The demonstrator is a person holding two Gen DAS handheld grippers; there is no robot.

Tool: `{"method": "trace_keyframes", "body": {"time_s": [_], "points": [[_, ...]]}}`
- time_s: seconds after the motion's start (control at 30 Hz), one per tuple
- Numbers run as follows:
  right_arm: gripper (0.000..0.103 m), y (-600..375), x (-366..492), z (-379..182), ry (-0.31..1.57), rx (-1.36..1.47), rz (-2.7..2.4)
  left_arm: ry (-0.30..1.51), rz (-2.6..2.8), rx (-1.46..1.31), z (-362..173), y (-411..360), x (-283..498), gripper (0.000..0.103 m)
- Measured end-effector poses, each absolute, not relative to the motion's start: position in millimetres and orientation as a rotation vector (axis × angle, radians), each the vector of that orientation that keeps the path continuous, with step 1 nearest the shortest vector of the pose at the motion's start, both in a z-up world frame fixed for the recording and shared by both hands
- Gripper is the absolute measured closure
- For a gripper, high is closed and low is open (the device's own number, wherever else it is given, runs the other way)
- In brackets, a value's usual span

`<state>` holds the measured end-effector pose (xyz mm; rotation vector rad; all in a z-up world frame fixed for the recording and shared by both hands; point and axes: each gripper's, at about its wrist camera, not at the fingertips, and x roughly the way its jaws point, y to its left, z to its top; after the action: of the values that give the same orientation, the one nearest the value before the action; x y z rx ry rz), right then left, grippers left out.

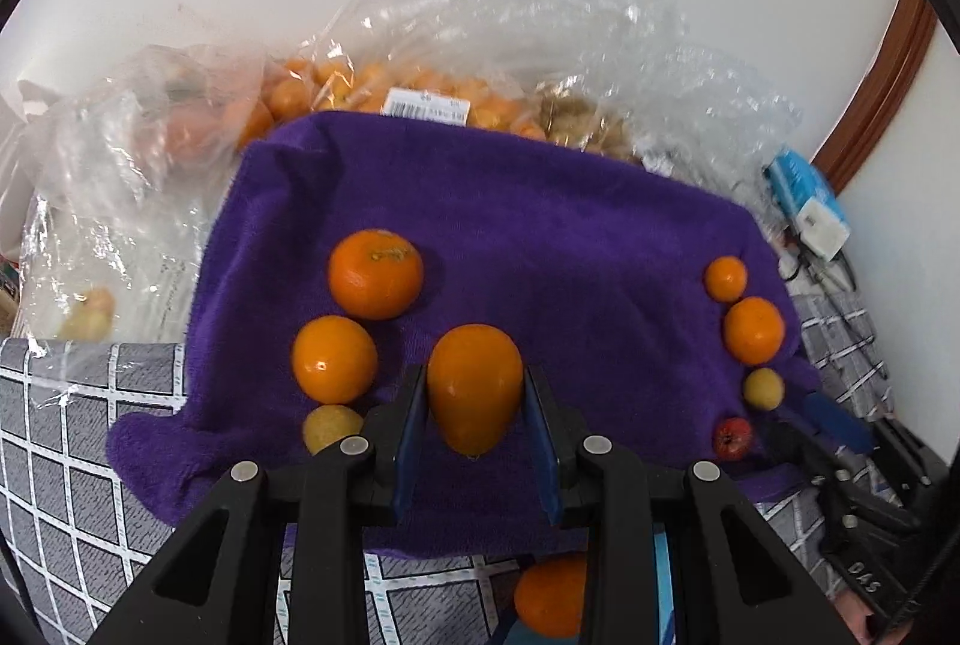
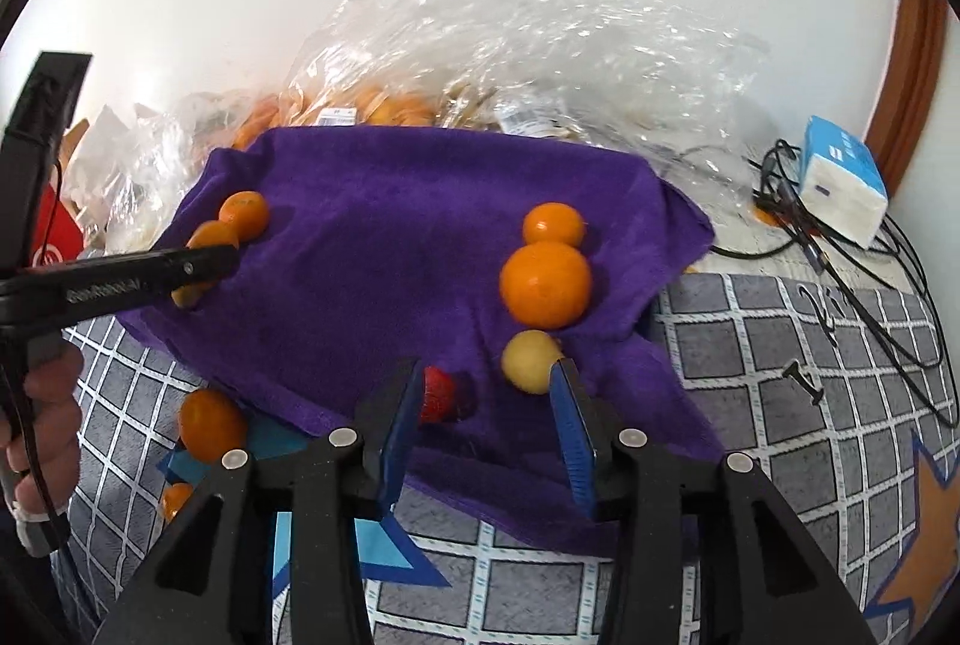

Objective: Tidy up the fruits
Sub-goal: 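Lower the strawberry and oval orange onto the towel and open both tools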

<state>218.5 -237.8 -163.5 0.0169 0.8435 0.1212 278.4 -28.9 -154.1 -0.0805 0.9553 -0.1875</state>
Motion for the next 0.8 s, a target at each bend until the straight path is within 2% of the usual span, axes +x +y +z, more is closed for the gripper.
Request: {"method": "trace_keyframes", "body": {"time_s": [0.43,0.5,0.57,0.8], "points": [[0.060,-258.4,205.3,-158.1,0.848,0.006,0.067,1.017,-0.207,-0.102,-165.4,-31.0,281.6,0.073],[0.060,-258.6,203.1,-156.9,0.848,0.004,0.060,1.010,-0.212,-0.108,-160.5,-30.5,277.2,0.070],[0.060,-257.0,199.4,-155.2,0.850,0.001,0.054,0.992,-0.226,-0.111,-153.0,-28.5,270.0,0.060],[0.060,-248.0,185.6,-146.4,0.849,-0.001,0.026,0.890,-0.217,-0.154,-125.0,1.1,233.6,0.051]]}}
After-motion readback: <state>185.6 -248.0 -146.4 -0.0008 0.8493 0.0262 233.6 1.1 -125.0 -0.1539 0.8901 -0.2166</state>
